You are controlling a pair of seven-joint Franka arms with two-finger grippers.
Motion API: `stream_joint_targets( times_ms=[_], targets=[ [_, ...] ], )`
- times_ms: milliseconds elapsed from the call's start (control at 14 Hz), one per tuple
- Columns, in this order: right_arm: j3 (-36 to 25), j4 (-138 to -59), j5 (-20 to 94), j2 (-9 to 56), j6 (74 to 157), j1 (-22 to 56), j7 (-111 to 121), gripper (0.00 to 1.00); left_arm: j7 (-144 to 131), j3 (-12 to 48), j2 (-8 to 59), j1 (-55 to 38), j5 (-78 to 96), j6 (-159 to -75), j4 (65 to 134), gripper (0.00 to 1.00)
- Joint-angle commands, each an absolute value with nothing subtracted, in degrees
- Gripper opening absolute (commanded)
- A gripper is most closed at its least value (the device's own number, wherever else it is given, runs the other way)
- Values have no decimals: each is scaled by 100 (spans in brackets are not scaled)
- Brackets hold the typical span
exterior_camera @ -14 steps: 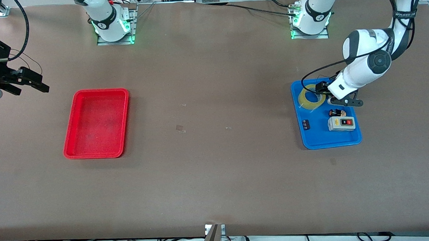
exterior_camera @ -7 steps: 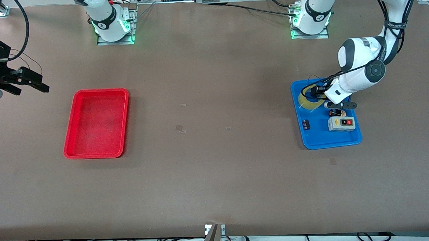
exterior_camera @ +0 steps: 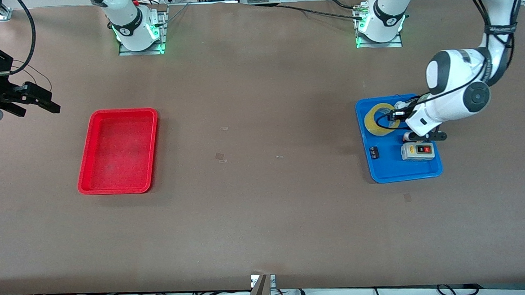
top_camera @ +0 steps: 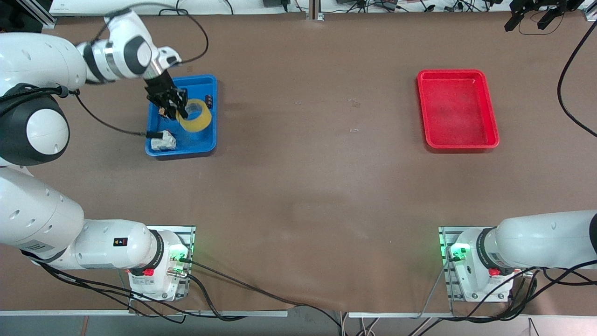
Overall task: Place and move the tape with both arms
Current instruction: 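Grasp the yellow tape roll with the left gripper and lift it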
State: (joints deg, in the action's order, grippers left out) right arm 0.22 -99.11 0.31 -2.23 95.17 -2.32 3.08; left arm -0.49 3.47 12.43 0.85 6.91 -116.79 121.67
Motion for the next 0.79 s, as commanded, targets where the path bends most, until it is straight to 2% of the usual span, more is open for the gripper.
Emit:
stream_joint_targets(
  times_ms=[0,214,429,571,714],
  targets=[
    [97,-9669,61,-220,9449,-229,325,100,-919,413,1563,-323,721,-10908,11112,0],
    [97,-9580,79,-150,9404,-220,404,100,-2491,422,1993,-1219,773,-10986,10567,0],
    [97,-9580,79,-97,9404,-211,404,100,-4468,422,2888,-2256,791,-11013,9426,0],
    [88,-9589,44,61,9387,-220,396,100,-5602,422,3452,-2906,800,-11519,8879,0],
    [88,-9589,35,175,9396,-237,404,100,-6264,431,3743,-3381,896,-12353,8851,0]
  ],
)
